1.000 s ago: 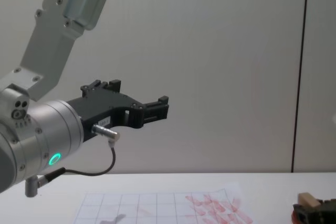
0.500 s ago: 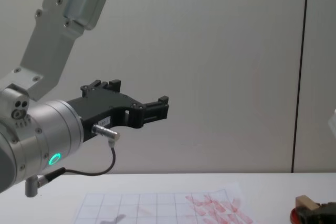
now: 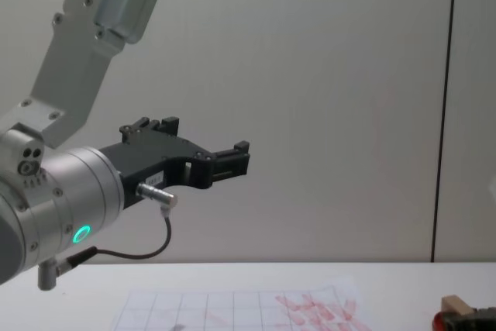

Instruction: Use the one hand to pick up the stamp and affix it onto the A4 paper.

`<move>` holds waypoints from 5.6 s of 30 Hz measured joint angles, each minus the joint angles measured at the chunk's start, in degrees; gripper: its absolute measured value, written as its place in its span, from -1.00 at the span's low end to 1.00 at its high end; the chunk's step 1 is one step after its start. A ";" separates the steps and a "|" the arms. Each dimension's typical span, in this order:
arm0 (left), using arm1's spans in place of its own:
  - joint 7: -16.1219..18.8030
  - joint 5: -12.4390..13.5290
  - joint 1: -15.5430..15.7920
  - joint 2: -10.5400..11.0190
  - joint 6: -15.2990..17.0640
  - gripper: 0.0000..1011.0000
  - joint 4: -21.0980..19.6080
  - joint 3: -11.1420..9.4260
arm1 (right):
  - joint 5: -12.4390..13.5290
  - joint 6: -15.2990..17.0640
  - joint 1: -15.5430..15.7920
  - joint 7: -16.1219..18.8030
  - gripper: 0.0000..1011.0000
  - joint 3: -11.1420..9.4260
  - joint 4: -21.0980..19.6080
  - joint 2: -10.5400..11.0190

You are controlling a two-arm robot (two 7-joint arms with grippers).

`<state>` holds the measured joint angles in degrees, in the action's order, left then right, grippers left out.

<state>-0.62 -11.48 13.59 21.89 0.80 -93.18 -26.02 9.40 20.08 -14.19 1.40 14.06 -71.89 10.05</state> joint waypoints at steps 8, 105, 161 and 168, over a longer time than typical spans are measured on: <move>0.00 0.00 0.00 0.00 0.00 0.98 0.00 0.00 | 0.83 0.29 -0.43 -0.12 -0.56 -0.21 0.49 -0.35; 0.00 0.00 0.00 0.00 0.00 0.98 0.00 0.00 | -5.91 5.60 3.05 4.86 -0.56 5.47 -6.46 -4.07; 0.00 0.00 0.00 0.00 0.00 0.98 0.00 0.00 | 1.46 8.56 3.97 -3.35 -0.56 -1.46 -18.01 -0.97; -0.01 0.00 0.00 0.00 0.00 0.98 0.00 0.00 | 1.44 8.52 3.68 -3.72 -0.56 -2.31 -15.71 -0.53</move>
<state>-0.63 -11.48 13.59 21.90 0.80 -93.18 -26.02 10.84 28.60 -10.52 -2.32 11.75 -87.60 9.51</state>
